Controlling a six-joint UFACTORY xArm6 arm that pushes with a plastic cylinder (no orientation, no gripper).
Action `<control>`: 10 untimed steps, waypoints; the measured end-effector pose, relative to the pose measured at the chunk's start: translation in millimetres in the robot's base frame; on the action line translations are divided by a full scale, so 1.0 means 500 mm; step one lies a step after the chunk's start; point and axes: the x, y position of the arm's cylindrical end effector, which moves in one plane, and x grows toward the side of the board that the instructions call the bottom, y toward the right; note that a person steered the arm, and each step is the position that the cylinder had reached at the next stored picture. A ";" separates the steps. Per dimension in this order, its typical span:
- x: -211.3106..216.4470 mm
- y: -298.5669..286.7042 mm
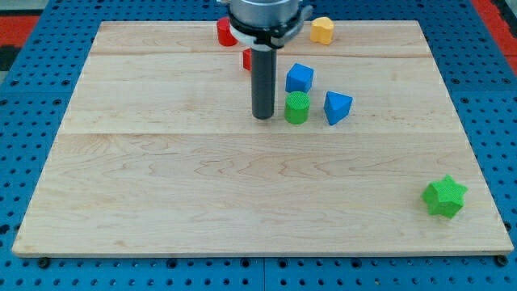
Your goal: Push the green circle to the left of green star
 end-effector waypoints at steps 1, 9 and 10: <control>-0.044 0.013; 0.098 0.248; 0.089 0.296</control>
